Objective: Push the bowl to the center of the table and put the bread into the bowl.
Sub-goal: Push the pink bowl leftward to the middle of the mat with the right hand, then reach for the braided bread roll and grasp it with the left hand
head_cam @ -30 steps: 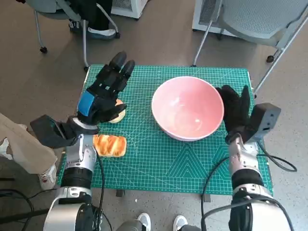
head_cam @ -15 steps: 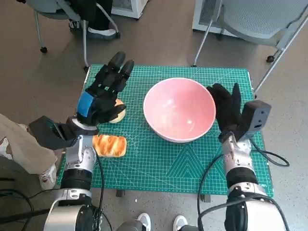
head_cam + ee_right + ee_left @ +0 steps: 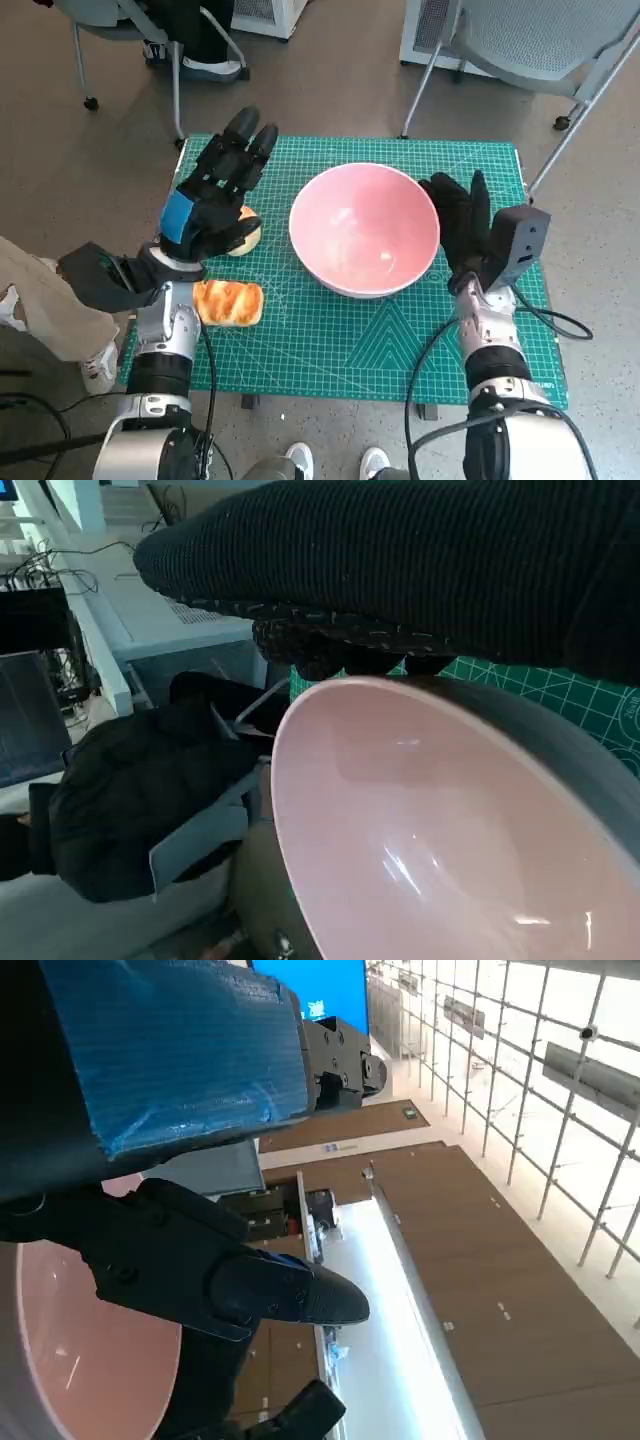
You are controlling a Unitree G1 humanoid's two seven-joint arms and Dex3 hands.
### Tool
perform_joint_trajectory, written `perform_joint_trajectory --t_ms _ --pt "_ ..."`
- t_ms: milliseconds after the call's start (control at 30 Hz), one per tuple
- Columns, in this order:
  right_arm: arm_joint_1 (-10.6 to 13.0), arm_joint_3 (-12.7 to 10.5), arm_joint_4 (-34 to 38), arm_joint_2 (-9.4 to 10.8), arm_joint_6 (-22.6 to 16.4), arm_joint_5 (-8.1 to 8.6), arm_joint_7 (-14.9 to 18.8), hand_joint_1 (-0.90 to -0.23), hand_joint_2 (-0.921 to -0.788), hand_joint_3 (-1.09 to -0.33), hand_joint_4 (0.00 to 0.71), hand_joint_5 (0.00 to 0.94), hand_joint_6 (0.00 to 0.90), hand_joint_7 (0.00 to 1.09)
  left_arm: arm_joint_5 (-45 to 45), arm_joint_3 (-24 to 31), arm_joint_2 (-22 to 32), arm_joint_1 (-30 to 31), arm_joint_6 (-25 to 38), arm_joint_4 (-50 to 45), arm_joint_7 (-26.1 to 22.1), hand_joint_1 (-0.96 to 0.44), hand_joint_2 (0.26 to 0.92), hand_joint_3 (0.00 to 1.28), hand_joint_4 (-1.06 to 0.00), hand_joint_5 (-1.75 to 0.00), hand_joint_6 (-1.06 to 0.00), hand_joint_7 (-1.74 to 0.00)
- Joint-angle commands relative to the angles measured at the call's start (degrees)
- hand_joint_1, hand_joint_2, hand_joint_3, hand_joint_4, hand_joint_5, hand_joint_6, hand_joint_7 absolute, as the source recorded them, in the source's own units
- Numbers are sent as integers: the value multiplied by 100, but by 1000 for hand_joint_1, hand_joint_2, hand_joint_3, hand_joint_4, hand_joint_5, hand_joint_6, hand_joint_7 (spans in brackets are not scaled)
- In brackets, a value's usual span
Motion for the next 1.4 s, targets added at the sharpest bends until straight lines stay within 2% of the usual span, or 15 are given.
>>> perform_joint_trajectory --t_ms 33,233,300,433,567,667,733,800,900,1033,1100,1267,1400 --pt "47 0 88 -88 48 -34 60 -674 -921 -810 184 1 229 71 -56 -13 -31 75 4 -64 19 -516 921 134 -26 0 -191 -3" --pt "63 -37 44 -269 -45 0 85 -687 -921 -800 188 3 233 72 -42 -25 -59 123 -12 -123 45 -515 921 129 -29 -2 -193 -4" --pt "42 17 8 -336 -131 -56 0 -694 -921 -800 190 3 239 75 -46 -25 -60 141 -12 -133 41 -515 921 129 -29 -2 -193 -4" --pt "24 215 -95 -437 -416 -256 -352 -691 -921 -811 197 6 262 86 -57 -19 -61 150 -25 -98 23 -514 921 128 -28 -1 -192 -3" --pt "46 560 -349 -507 -1058 -667 -1019 -670 -921 -815 213 13 273 91 -29 -25 -78 130 -52 -7 41 -510 921 127 -28 -1 -191 -2" --pt "106 724 -613 -490 -1539 -831 -1221 -660 -921 -821 222 16 264 86 7 -37 -93 111 -82 62 64 -514 921 125 -28 -1 -191 -2" --pt "180 790 -833 -463 -1902 -849 -1171 -661 -921 -831 224 15 253 81 33 -50 -102 102 -101 86 87 -519 921 124 -29 -1 -191 -2" --pt "250 826 -1050 -437 -2219 -784 -990 -666 -921 -847 221 11 240 76 56 -67 -111 92 -112 100 111 -528 921 124 -29 -1 -192 -2" --pt "355 848 -1485 -349 -2638 -509 -498 -682 -921 -858 201 4 226 71 86 -97 -120 69 -124 104 150 -542 921 123 -30 -1 -192 -3" --pt "528 938 -2066 -223 -2932 -160 51 -691 -921 -860 189 2 220 70 111 -121 -112 37 -165 129 170 -550 921 123 -30 -1 -192 -3" --pt "629 1012 -2358 -168 -3048 -46 253 -689 -921 -858 187 1 219 71 128 -135 -112 34 -186 118 188 -553 921 123 -30 -1 -193 -3" --pt "725 1102 -2628 -126 -3159 153 573 -685 -921 -844 173 1 218 75 137 -161 -115 26 -206 92 206 -557 921 124 -31 -1 -193 -3" --pt "735 1119 -2672 -130 -3131 156 604 -686 -921 -834 172 2 217 79 121 -168 -111 29 -223 93 195 -563 921 126 -31 -1 -193 -3"
